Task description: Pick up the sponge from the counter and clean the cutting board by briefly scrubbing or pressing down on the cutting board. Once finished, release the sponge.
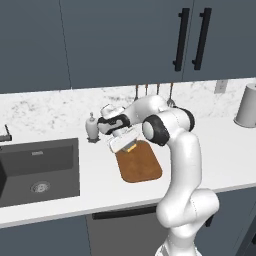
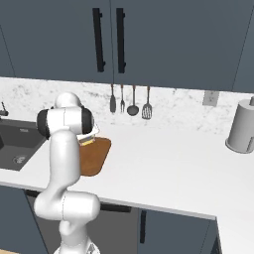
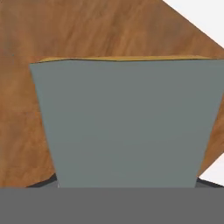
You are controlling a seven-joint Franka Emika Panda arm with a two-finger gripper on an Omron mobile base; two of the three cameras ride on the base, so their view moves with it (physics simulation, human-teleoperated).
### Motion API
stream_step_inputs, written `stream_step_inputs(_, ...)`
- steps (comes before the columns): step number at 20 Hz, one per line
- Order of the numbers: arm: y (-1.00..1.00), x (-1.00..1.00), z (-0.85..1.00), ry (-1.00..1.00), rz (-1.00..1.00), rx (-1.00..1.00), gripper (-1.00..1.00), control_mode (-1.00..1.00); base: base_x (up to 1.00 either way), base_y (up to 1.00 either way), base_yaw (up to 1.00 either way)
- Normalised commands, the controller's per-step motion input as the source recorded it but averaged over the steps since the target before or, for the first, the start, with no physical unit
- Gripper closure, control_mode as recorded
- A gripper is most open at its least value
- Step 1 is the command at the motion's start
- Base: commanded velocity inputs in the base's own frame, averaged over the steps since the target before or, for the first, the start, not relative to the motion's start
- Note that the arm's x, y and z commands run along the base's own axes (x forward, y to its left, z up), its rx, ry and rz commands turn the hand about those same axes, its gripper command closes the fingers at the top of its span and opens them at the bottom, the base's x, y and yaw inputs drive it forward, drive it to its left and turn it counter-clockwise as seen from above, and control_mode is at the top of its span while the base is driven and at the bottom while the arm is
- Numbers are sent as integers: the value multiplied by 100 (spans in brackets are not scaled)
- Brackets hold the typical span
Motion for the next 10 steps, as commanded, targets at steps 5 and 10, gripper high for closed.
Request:
stream_step_inputs(5, 31, -4, 2, 1, -1, -2, 100, -100, 0, 0, 0)
stream_step_inputs(10, 10, -9, -68, 7, 0, -13, 100, -100, 0, 0, 0)
